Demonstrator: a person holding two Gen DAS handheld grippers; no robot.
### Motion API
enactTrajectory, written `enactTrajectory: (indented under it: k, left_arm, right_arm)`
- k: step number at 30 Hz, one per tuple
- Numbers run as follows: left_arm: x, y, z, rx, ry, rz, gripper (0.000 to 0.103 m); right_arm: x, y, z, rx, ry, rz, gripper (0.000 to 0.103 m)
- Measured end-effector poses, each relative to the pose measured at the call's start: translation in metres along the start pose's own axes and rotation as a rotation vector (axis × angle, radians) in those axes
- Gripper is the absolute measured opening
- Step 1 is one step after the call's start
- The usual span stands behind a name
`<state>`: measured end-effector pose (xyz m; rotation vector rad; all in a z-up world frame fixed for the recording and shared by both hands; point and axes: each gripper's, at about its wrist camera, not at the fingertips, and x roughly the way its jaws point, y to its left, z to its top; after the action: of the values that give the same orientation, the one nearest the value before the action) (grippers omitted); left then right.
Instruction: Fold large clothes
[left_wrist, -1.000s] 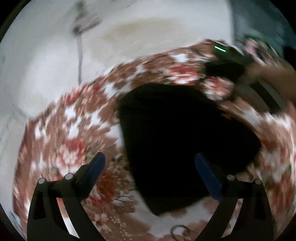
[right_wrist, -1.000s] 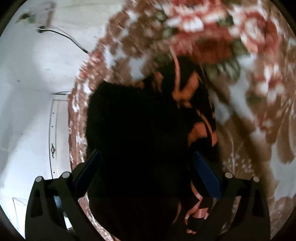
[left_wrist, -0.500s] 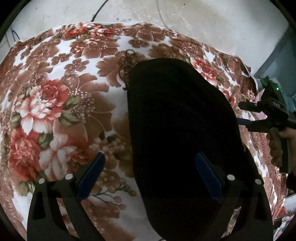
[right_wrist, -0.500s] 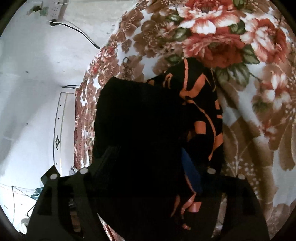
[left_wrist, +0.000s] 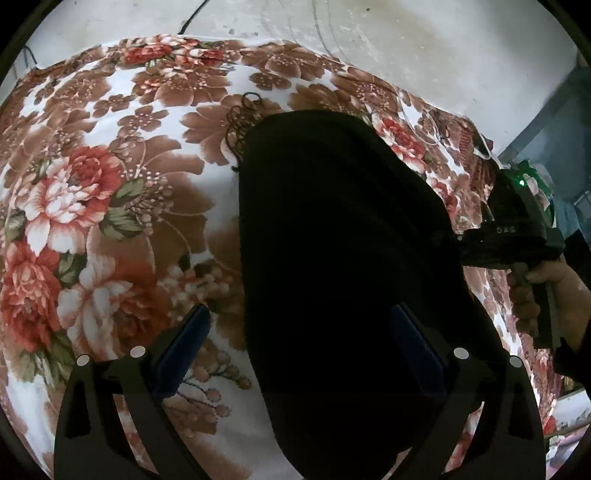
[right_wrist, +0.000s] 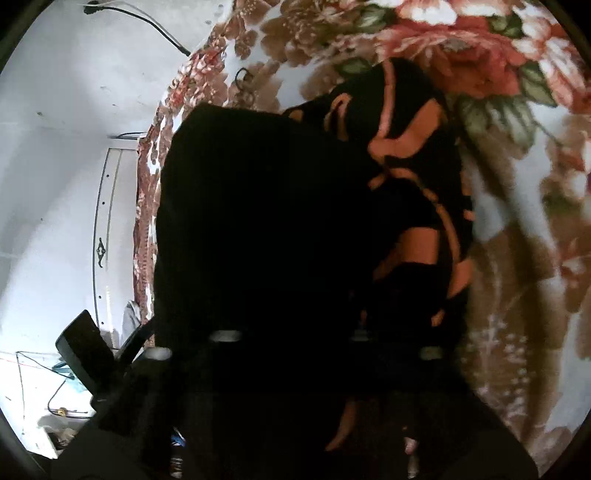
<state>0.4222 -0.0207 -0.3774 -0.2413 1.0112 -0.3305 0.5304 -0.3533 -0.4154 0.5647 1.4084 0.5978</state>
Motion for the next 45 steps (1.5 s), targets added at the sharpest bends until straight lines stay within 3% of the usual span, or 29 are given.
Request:
enactTrajectory:
  k: [4, 7, 10, 12, 15, 18, 20, 24, 27, 29, 30, 31, 33, 34, 36, 38, 42, 45]
  left_arm:
    - [-0.007, -0.011, 0.004, 0.051, -0.019, -0.018, 0.096]
    - [-0.023, -0.024, 0.01, 0.104, -0.053, -0.032, 0.096]
    - [-0.04, -0.034, 0.017, 0.106, -0.096, -0.079, 0.096]
    - [-0.035, -0.038, 0.017, 0.111, -0.097, -0.105, 0.096]
    - [-0.014, -0.047, 0.009, 0.152, -0.06, -0.078, 0.096]
    - [0.015, -0.057, -0.007, 0.21, -0.001, -0.062, 0.096]
    - [0.021, -0.061, -0.014, 0.228, -0.005, -0.068, 0.096]
    - [0.013, -0.063, -0.013, 0.242, -0.024, -0.039, 0.096]
    - [0.014, -0.055, -0.011, 0.227, -0.01, -0.004, 0.098]
    - [0.023, -0.048, -0.013, 0.181, 0.031, -0.035, 0.098]
    - [0.03, -0.042, -0.015, 0.135, 0.05, -0.061, 0.098]
    - [0.035, -0.038, -0.017, 0.1, 0.055, -0.074, 0.098]
    - [0.036, -0.038, -0.021, 0.077, 0.038, -0.079, 0.099]
    - [0.036, -0.041, -0.024, 0.081, 0.028, -0.067, 0.099]
    - [0.037, -0.042, -0.027, 0.076, 0.018, -0.054, 0.099]
    - [0.041, -0.037, -0.03, 0.047, 0.029, -0.069, 0.099]
    - [0.047, -0.029, -0.034, 0.031, 0.047, -0.082, 0.099]
    - [0.047, -0.03, -0.035, 0.057, 0.064, -0.074, 0.099]
  right_arm:
    - [-0.032, 0.025, 0.001, -0.109, -0.045, -0.019, 0.01]
    - [-0.078, 0.053, 0.003, -0.137, -0.1, 0.037, 0.01]
    - [-0.103, 0.076, 0.004, -0.196, -0.084, -0.028, 0.009]
    - [-0.096, 0.065, 0.008, -0.19, -0.05, -0.09, 0.009]
    - [-0.058, 0.007, 0.012, -0.107, 0.017, -0.216, 0.01]
    - [-0.023, -0.038, 0.004, -0.047, 0.047, -0.256, 0.009]
    - [-0.01, -0.052, -0.002, -0.019, 0.039, -0.265, 0.011]
    - [-0.007, -0.035, -0.008, -0.098, 0.014, -0.364, 0.015]
    - [-0.01, 0.002, -0.016, -0.23, -0.001, -0.542, 0.02]
    - [-0.021, 0.028, -0.024, -0.276, -0.053, -0.591, 0.028]
    - [-0.026, 0.037, -0.028, -0.285, -0.081, -0.599, 0.036]
    - [-0.035, 0.055, -0.035, -0.287, -0.137, -0.597, 0.053]
    - [-0.05, 0.087, -0.053, -0.281, -0.266, -0.553, 0.076]
    - [-0.051, 0.096, -0.058, -0.28, -0.299, -0.519, 0.081]
    - [-0.039, 0.113, -0.068, -0.262, -0.343, -0.422, 0.081]
    - [-0.018, 0.11, -0.071, -0.233, -0.34, -0.403, 0.081]
    - [0.028, 0.072, -0.071, -0.192, -0.274, -0.518, 0.08]
    - [0.036, 0.07, -0.084, -0.324, -0.311, -0.586, 0.084]
